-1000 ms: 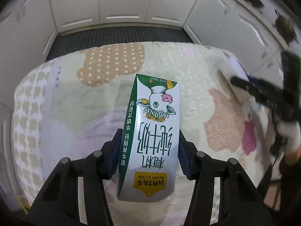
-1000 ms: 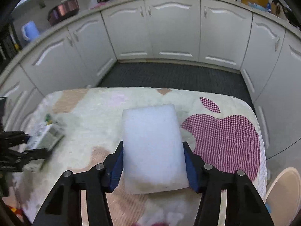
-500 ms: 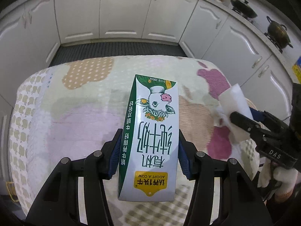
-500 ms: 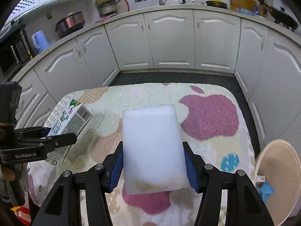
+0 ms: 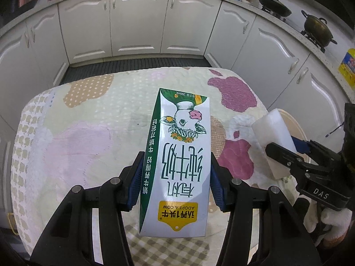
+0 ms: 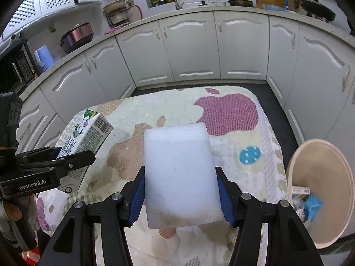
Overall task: Collect trash
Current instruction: 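Carry the milk carton and foam block over the beige bin and open both tools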
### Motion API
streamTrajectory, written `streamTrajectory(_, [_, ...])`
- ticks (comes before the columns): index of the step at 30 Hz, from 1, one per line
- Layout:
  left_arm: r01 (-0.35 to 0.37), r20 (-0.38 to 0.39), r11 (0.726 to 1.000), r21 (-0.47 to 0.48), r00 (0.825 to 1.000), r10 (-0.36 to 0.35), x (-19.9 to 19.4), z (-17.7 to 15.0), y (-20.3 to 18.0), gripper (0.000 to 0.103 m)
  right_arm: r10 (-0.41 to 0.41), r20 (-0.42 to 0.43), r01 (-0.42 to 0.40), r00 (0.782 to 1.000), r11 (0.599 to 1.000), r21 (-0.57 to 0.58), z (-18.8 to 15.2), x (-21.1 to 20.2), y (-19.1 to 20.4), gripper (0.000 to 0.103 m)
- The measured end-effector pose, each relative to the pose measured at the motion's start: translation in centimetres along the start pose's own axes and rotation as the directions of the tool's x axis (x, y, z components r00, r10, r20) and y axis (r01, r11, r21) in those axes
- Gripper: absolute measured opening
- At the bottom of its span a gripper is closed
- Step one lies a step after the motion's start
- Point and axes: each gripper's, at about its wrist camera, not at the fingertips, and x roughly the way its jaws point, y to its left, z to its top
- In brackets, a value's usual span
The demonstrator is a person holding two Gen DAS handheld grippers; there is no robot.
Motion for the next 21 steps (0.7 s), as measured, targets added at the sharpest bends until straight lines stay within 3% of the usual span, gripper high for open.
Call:
streamTrajectory(12, [0.034, 0.004, 0.998, 0.045, 0.999, -0.034, 0.5, -0.1, -4.0, 0.051, -0.035, 0.022, 0.034, 0.999, 0.999, 0.037, -1.4, -2.3, -2.6, 0.056])
streamTrajectory(21, [0.150, -0.029, 0.980, 0.129, 0.989, -0.147, 2.1, 1.5, -11.2, 0.051, -0.119, 0.043, 0.113, 0.992, 0.987, 0.117, -2.3, -5.4, -8.3, 0.057])
